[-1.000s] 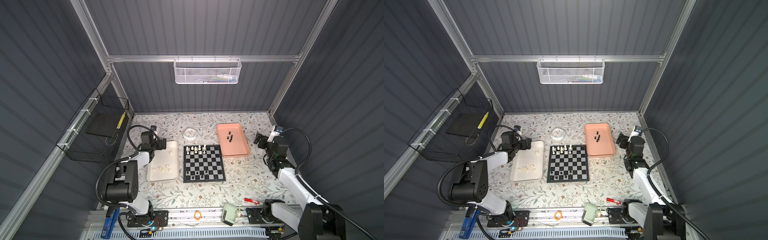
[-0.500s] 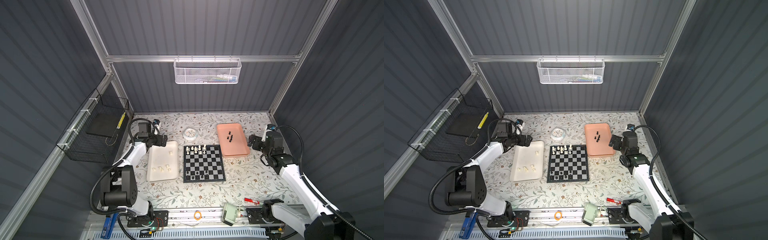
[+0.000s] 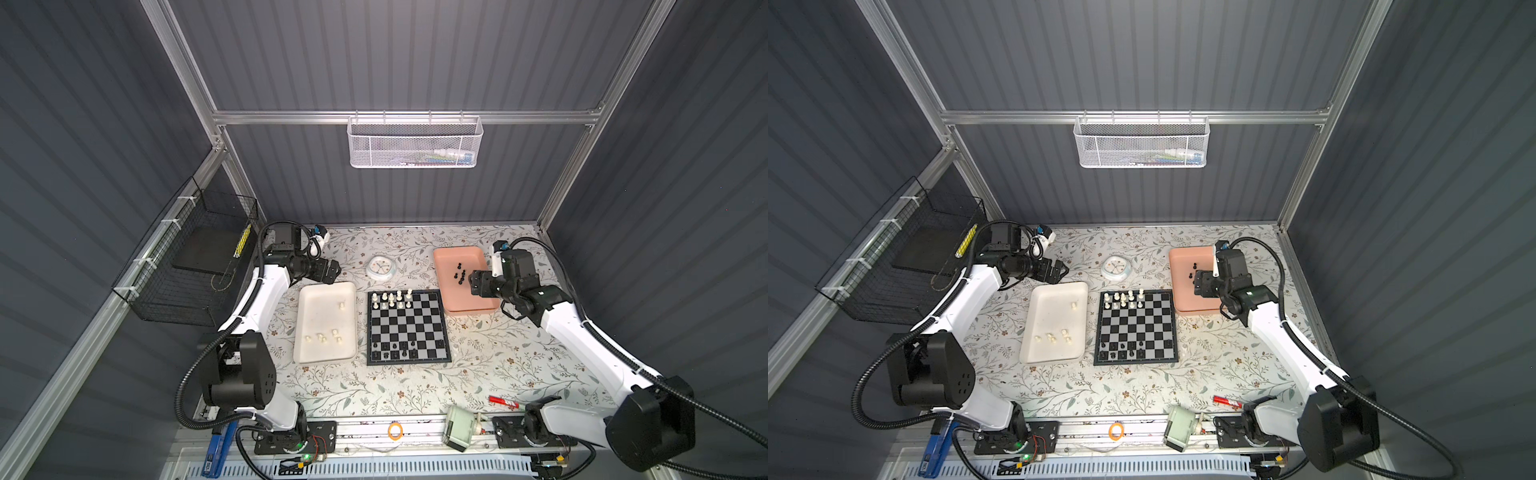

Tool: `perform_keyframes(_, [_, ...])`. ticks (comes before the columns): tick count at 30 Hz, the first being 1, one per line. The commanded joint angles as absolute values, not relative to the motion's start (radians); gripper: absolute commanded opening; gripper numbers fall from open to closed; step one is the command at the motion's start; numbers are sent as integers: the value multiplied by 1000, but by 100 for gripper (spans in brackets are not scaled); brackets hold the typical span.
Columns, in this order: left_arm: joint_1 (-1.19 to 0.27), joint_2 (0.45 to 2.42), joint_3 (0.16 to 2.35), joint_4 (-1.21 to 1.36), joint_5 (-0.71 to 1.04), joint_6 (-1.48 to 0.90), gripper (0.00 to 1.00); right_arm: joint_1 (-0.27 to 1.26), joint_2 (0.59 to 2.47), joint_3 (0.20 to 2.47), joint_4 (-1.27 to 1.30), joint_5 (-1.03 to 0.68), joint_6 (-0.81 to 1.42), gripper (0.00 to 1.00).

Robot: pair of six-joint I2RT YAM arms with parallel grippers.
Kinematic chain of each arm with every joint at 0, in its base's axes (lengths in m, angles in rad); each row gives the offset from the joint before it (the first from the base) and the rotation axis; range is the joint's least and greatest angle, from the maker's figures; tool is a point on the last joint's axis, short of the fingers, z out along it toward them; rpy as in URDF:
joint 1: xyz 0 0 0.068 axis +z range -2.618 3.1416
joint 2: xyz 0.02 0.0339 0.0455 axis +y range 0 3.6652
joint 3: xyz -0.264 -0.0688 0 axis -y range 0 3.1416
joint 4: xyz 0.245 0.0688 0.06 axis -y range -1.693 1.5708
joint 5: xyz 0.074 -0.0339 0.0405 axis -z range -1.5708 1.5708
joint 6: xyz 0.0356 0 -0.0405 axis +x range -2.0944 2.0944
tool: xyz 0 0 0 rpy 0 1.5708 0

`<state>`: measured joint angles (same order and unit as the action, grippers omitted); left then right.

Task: Set up the chess pieces on the board
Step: 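Raise the right gripper over the pink tray while the left arm lifts slightly, then lower the open right gripper onto a black pawn in the pink tray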

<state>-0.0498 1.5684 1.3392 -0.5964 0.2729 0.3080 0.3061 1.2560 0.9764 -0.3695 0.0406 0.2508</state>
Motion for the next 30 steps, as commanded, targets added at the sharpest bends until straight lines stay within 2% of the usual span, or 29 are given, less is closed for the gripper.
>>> perform_keyframes(1, [-68, 1580, 1388, -660, 261, 341, 99, 312, 1306, 1039, -459, -9, 247, 79])
perform_keyframes(6, [-105, 1604, 1457, -690, 233, 337, 99, 314, 1400, 1100, -512, -64, 289, 71])
perform_keyframes(13, [-126, 1598, 1461, -692, 230, 313, 99, 314, 1497, 1124, -506, -56, 321, 71])
perform_keyframes(21, [-135, 1615, 1513, -715, 234, 302, 100, 314, 1641, 1258, -538, -19, 369, 70])
perform_keyframes(30, [-140, 1606, 1560, -744, 183, 304, 100, 304, 1695, 1321, -553, -11, 364, 70])
